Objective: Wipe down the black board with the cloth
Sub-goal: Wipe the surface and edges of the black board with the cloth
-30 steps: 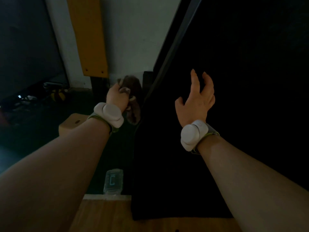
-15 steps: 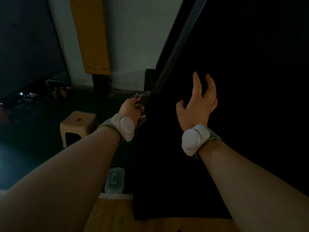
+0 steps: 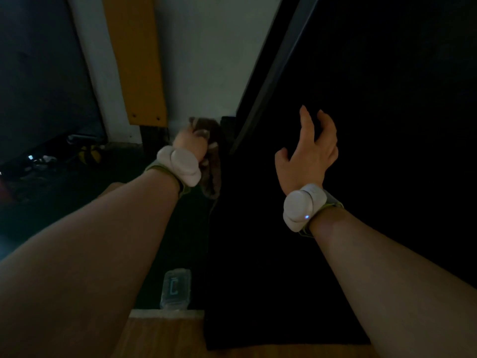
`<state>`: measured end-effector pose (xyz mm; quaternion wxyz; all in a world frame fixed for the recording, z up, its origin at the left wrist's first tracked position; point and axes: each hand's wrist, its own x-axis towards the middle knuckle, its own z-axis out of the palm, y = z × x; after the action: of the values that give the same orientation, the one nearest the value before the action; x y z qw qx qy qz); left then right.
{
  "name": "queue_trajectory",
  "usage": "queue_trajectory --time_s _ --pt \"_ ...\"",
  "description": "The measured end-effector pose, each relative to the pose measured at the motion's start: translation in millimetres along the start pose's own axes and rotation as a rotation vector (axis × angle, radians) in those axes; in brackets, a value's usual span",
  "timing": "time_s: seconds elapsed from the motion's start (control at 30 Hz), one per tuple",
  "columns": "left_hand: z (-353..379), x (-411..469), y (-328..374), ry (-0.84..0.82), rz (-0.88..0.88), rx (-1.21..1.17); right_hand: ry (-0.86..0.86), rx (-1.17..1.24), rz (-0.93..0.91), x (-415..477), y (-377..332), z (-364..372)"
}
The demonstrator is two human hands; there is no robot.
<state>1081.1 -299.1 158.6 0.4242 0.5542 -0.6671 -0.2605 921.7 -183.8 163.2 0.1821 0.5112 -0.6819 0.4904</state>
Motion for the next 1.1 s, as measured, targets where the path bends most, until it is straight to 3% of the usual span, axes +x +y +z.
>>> queue_trajectory --time_s 0.1,0.2,0.4,0.53,0.67,0.97,1.1 --pt "-0.3 15.6 34.4 0.073 0.099 -0.104 0.01 -0.001 0.001 11.1 -3.6 -9.7" --pt "12.2 8.5 54.9 -0.008 0.204 -0.102 0.01 0.003 -0.009 18.3 -5.3 -15.3" --pt "16.3 7.9 60.8 -0.143 0.182 0.025 0.011 -0.013 -0.017 28.5 -3.9 -19.0" --pt "12.0 2.2 53.6 -0.229 0.27 0.021 0.004 -0.015 -0.009 29.6 -6.5 -19.7" --pt "14.6 -2.2 39.1 -0.16 0.163 0.081 -0.02 -0.01 -0.008 29.9 -11.4 -21.6" --pt "-5.6 -9.7 48.5 -0.303 0.089 0.296 -0.146 -0.029 0.011 35.1 -13.1 -40.6" --pt "-23.2 -13.6 65.6 -0.196 0.067 0.217 -0.194 -0.023 0.018 45.3 -17.5 -57.4"
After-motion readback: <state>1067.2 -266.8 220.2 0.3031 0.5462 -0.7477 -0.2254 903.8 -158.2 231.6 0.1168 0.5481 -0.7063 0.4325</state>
